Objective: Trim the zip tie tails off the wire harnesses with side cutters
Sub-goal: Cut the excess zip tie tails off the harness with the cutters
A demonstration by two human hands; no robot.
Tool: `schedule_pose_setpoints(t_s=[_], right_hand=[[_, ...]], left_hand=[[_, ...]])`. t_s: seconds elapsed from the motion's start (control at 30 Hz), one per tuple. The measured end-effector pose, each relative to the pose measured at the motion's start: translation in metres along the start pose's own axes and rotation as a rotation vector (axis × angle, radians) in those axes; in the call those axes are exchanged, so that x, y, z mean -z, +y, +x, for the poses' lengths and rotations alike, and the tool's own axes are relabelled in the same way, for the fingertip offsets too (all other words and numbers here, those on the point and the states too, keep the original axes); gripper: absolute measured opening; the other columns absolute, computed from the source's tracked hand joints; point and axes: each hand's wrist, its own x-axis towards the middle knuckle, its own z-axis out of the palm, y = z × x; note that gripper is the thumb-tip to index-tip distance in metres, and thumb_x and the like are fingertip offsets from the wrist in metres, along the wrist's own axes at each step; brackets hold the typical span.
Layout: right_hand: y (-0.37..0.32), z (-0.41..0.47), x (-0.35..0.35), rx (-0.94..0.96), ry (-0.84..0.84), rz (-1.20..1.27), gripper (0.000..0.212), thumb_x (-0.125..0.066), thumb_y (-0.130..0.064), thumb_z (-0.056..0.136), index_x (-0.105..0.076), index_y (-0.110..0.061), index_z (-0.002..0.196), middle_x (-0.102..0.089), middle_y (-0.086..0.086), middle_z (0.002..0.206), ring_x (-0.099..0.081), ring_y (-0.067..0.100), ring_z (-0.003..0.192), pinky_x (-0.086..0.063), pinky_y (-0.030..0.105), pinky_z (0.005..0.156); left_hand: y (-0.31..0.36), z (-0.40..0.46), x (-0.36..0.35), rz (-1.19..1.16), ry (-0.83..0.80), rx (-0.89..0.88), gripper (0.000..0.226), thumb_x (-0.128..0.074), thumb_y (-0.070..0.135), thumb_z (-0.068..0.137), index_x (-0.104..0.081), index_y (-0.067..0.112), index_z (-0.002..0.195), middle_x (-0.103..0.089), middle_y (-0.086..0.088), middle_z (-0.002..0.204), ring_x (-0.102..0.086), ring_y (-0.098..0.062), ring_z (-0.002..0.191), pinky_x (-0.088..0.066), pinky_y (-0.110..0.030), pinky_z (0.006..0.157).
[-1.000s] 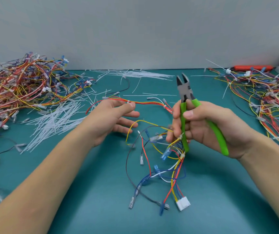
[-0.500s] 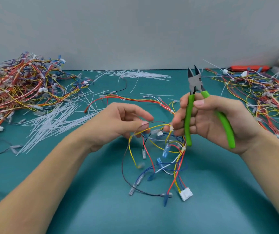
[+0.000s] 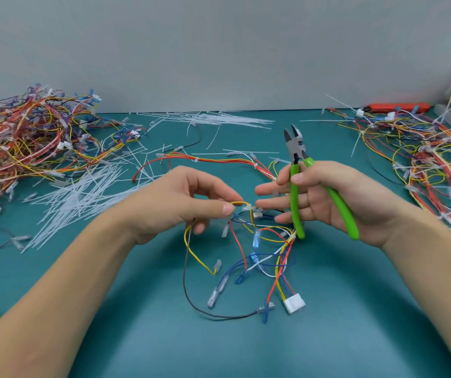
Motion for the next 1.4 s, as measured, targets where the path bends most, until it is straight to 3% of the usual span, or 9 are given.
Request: schedule_pose_setpoints(t_s=[0.13, 0.27, 0.5, 0.6, 0.7, 0.87, 1.1, 1.23, 1.4], right_hand=[[0.002, 0.001, -0.001, -0.003, 0.016, -0.048, 0.025, -0.058, -0.022, 0.085, -0.060, -0.008, 0.106, -0.073, 0.018, 0.125, -0.072, 0.038, 0.114, -0.056, 0.049, 0.091], [0.003, 0.002, -0.001, 0.000, 0.015, -0.081, 0.025, -0.059, -0.022, 0.086, -0.060, -0.007, 0.107, -0.073, 0.016, 0.126, -0.071, 0.037, 0.115, -0.053, 0.048, 0.093], [0.004, 0.003, 0.001, 0.003, 0.031, -0.086, 0.027, -0.060, -0.022, 0.087, -0.060, -0.007, 0.108, -0.074, 0.012, 0.126, -0.072, 0.036, 0.114, -0.053, 0.048, 0.093], [0.004, 0.002, 0.001, 0.035, 0.044, -0.102, 0.027, -0.059, -0.022, 0.088, -0.060, -0.007, 0.110, -0.073, 0.008, 0.128, -0.073, 0.038, 0.112, -0.052, 0.049, 0.092], [0.002, 0.000, 0.001, 0.072, 0.066, -0.110, 0.024, -0.059, -0.023, 0.087, -0.062, -0.010, 0.108, -0.073, 0.010, 0.127, -0.074, 0.040, 0.105, -0.051, 0.047, 0.086], [-0.005, -0.005, -0.001, 0.089, 0.023, -0.098, 0.020, -0.059, -0.023, 0.087, -0.066, -0.015, 0.103, -0.073, 0.017, 0.123, -0.070, 0.030, 0.083, -0.053, 0.040, 0.076], [-0.001, -0.005, -0.017, 0.012, -0.132, 0.081, 0.026, -0.056, -0.020, 0.087, -0.060, -0.010, 0.111, -0.070, 0.025, 0.126, -0.073, 0.041, 0.104, -0.059, 0.041, 0.080], [-0.003, -0.005, -0.019, 0.015, -0.121, 0.202, 0.037, -0.064, -0.024, 0.079, -0.061, -0.009, 0.112, -0.069, 0.025, 0.129, -0.072, 0.042, 0.111, -0.061, 0.045, 0.086], [-0.005, -0.005, -0.019, -0.026, -0.183, 0.247, 0.038, -0.063, -0.025, 0.081, -0.061, -0.009, 0.115, -0.065, 0.028, 0.134, -0.065, 0.045, 0.123, -0.060, 0.047, 0.091]], left_hand=[[0.002, 0.000, 0.005, -0.196, 0.092, 0.048, 0.022, -0.071, 0.034, 0.086, -0.081, 0.015, 0.094, -0.054, 0.002, 0.061, -0.039, -0.010, 0.038, -0.033, -0.017, 0.040], [0.004, -0.003, 0.010, -0.469, 0.017, 0.094, 0.031, -0.074, 0.041, 0.084, -0.080, 0.022, 0.106, -0.056, 0.006, 0.066, -0.054, -0.012, 0.050, -0.045, -0.021, 0.048], [0.006, -0.010, 0.025, -0.737, -0.101, 0.163, 0.046, -0.079, 0.036, 0.083, -0.073, 0.024, 0.127, -0.075, 0.004, 0.106, -0.052, -0.002, 0.041, -0.037, -0.012, 0.031], [0.005, -0.012, 0.028, -0.837, -0.182, 0.149, 0.064, -0.092, 0.030, 0.069, -0.072, 0.018, 0.129, -0.071, -0.004, 0.128, -0.050, -0.002, 0.040, -0.037, -0.010, 0.029], [0.005, -0.013, 0.030, -0.948, -0.267, 0.112, 0.061, -0.079, 0.025, 0.085, -0.060, 0.010, 0.141, -0.054, -0.013, 0.150, -0.035, -0.001, 0.036, -0.034, -0.008, 0.030], [0.004, -0.012, 0.030, -0.762, -0.109, 0.102, 0.037, -0.064, 0.018, 0.092, -0.071, 0.014, 0.128, -0.064, -0.005, 0.141, -0.021, -0.004, 0.034, -0.021, -0.007, 0.032], [0.000, -0.001, 0.025, -0.521, 0.191, 0.059, 0.030, -0.058, 0.006, 0.086, -0.082, 0.020, 0.097, -0.077, -0.003, 0.099, -0.026, -0.002, 0.039, -0.022, -0.014, 0.036], [-0.005, 0.007, 0.023, -0.277, 0.409, 0.045, 0.036, -0.054, -0.004, 0.093, -0.082, 0.018, 0.084, -0.077, -0.010, 0.087, -0.029, -0.009, 0.045, -0.022, -0.018, 0.043], [-0.008, 0.010, 0.012, -0.039, 0.482, 0.063, 0.035, -0.057, -0.001, 0.091, -0.080, 0.022, 0.079, -0.078, -0.003, 0.083, -0.042, -0.008, 0.049, -0.032, -0.015, 0.042]])
